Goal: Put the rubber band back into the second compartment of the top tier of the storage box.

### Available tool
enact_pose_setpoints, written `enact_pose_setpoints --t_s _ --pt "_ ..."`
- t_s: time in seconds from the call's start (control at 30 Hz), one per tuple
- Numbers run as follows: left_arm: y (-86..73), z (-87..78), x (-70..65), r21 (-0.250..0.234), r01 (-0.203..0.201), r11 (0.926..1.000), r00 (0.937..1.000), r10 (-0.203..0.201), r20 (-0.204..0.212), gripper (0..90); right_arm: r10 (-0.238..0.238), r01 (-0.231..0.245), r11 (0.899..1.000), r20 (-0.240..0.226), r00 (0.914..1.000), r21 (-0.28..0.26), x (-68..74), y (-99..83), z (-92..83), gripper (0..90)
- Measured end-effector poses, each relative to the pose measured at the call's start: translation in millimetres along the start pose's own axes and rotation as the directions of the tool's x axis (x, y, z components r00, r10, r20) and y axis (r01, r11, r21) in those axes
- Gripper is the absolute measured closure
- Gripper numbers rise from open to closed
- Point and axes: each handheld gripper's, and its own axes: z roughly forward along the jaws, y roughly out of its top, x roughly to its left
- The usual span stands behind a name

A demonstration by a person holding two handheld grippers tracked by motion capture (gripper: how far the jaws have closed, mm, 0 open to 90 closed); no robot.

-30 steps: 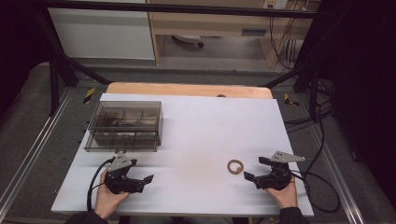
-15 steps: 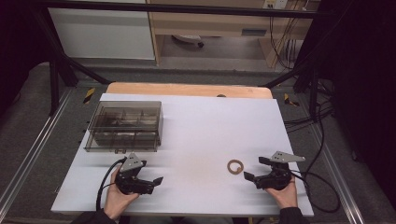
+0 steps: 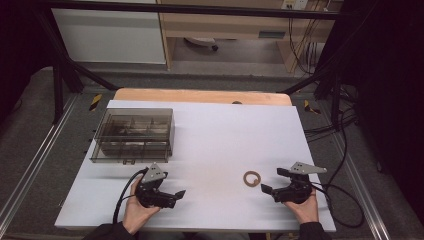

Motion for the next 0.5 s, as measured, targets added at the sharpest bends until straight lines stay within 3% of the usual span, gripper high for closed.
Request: enact_pose_setpoints --t_s 0.5 --pt "22.7 26.2 -15.5 0.007 -0.028 0.9996 0.9987 0.028 0.042 7.4 0.0 0.0 1.0 -0.002 1.0 0.002 0.0 0.0 0.1 0.7"
